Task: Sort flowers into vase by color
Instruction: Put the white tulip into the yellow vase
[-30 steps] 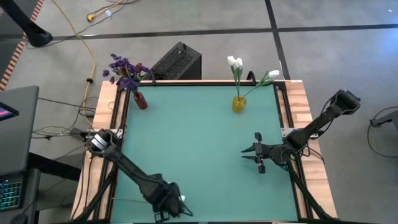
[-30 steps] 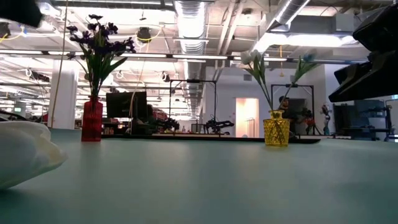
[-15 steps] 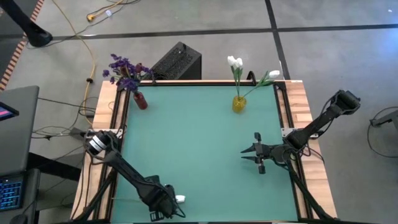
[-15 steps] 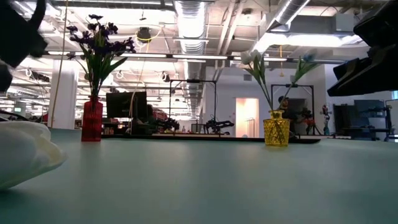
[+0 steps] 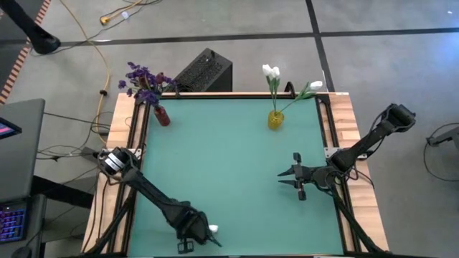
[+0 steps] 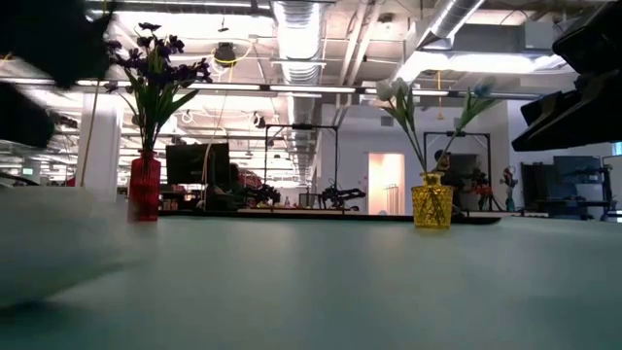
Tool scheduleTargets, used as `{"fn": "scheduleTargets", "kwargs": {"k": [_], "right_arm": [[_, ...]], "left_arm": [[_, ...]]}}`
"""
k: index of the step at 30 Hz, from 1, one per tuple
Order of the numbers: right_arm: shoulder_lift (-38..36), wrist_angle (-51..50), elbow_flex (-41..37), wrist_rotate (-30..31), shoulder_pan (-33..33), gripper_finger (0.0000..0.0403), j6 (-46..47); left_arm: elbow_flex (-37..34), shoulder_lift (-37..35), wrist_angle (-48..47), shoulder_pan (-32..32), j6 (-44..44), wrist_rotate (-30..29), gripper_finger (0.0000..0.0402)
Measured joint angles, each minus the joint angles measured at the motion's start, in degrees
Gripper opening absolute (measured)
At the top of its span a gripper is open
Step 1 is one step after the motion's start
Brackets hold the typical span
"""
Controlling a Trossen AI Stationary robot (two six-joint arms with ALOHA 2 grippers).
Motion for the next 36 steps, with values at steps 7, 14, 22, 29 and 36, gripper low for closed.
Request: {"fn": "scheduleTargets", "kwargs": {"k": [7,14,22,29,36], "right_arm": [[0.00,0.01,0.02,0.04,0.00,0.0125,-1.52],[0.00,-0.05,0.02,0.03,0.00,0.0125,0.06],[0.00,-1.34,0.02,0.02,0.08,0.0125,3.92],[0.00,-2.42,0.02,-0.25,0.15,0.0125,8.15],[0.00,-2.80,0.02,-1.45,0.13,0.0125,8.83]], "left_arm": [[6.26,-3.75,-0.08,5.91,11.94,-16.22,0.0003],[11.08,-9.03,12.62,13.00,36.62,-49.28,0.0001],[11.11,-6.42,56.05,26.82,58.13,-36.56,0.0000],[11.15,-5.40,75.38,39.49,62.83,-23.47,0.0000],[11.08,-1.20,84.51,48.71,55.93,-13.02,0.0000]]}}
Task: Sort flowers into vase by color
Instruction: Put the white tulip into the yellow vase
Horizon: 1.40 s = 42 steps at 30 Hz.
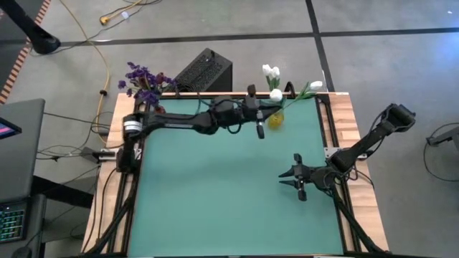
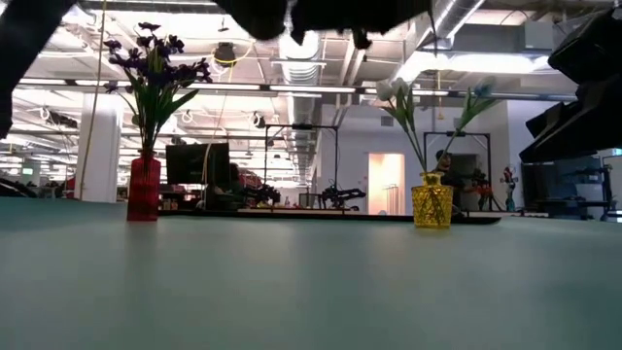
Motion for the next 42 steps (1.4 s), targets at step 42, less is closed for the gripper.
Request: {"fn": "scheduleTargets", "kwargs": {"k": [42], "right_arm": [[0.01,-0.84,0.00,-1.46,-0.02,0.0125,3.50]], "left_arm": [[2.21,10.95,-2.11,5.45,-8.60,-12.27,0.0002]]}}
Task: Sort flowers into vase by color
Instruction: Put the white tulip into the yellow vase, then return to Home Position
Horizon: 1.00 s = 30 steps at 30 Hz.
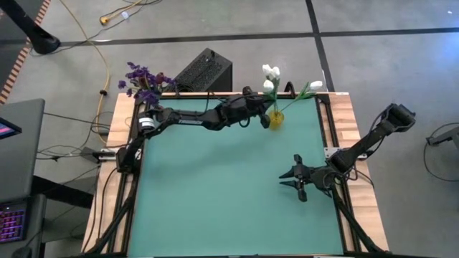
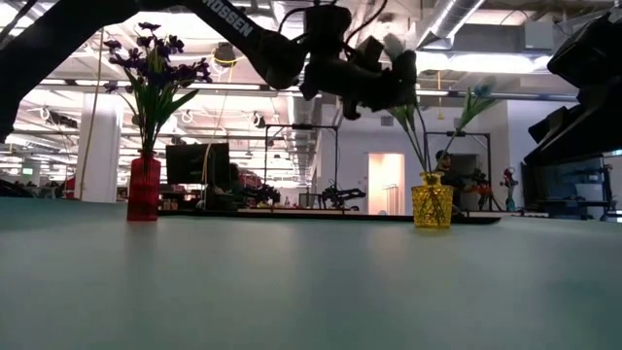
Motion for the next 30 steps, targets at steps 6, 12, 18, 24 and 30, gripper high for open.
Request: {"fn": "scheduleTargets", "kwargs": {"k": [6,12,18,24,30], "right_arm": [[-0.01,1.28,0.00,0.07,0.00,0.0125,0.00],[-0.01,3.10,0.00,0.07,0.00,0.0125,0.00],[-0.01,3.76,0.00,0.04,0.00,0.0125,0.00],[-0.01,3.31,1.27,-0.01,0.00,0.0125,-0.31],[-0.01,3.09,3.73,-0.24,-0.07,0.0125,-4.54]], "left_arm": [[0.00,0.00,-5.81,1.62,-7.96,3.60,0.0049],[0.00,0.00,-8.99,2.90,-9.30,10.23,0.0129],[0.01,-1.00,-14.09,3.15,-9.56,13.75,0.0205],[3.26,-5.68,-31.13,3.12,-5.75,13.78,0.0237],[10.04,-8.31,-55.17,1.98,-1.88,6.21,0.0239]]}}
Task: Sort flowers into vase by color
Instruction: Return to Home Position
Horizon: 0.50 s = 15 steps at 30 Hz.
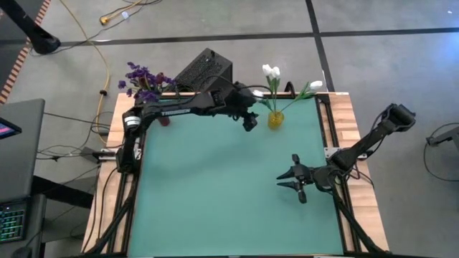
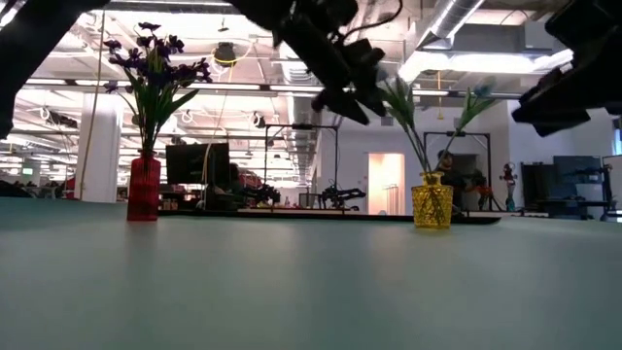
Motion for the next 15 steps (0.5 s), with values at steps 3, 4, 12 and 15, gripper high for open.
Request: {"fn": "scheduleTargets", "kwargs": {"k": [3,4,12,15], "right_arm": [[0.00,-0.02,0.95,0.08,-0.04,0.0125,-2.16],[0.00,-0.05,1.30,0.09,-0.11,0.0125,-2.96],[0.00,0.17,2.63,0.09,-2.45,0.0125,-8.79],[0.00,0.21,2.63,0.09,-3.93,0.0125,-11.42]], "left_arm": [[2.88,-1.37,-8.89,-0.79,0.28,-2.82,0.0239],[3.46,-1.95,-12.01,-1.18,-0.02,-4.01,0.0239],[4.52,-9.54,-29.09,-5.61,-0.69,-13.98,0.0239],[4.52,-12.53,-32.43,-7.52,-1.33,-13.68,0.0239]]}}
